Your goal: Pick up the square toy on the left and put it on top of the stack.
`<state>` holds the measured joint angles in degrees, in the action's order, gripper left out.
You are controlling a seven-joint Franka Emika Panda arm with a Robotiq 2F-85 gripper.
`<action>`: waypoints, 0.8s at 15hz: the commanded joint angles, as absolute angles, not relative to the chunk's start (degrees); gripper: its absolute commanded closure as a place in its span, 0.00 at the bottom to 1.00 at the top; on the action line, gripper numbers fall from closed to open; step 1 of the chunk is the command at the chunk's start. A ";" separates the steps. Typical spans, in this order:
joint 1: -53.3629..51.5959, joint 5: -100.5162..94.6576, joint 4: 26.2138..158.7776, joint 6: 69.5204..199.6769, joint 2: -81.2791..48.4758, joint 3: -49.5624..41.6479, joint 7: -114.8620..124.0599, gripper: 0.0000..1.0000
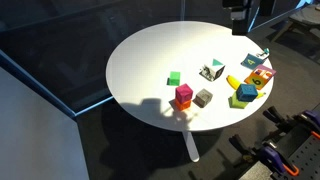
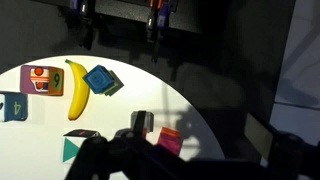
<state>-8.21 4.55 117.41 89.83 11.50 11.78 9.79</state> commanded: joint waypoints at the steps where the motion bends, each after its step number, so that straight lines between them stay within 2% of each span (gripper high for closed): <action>1: -8.56 4.50 117.27 89.70 11.44 11.49 9.87 0.00; 9: -8.56 4.50 117.27 89.71 11.48 11.49 9.87 0.00; 12: -8.25 3.38 116.81 95.34 10.96 11.52 10.78 0.00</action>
<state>-8.22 4.41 117.41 91.60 11.40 11.77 9.79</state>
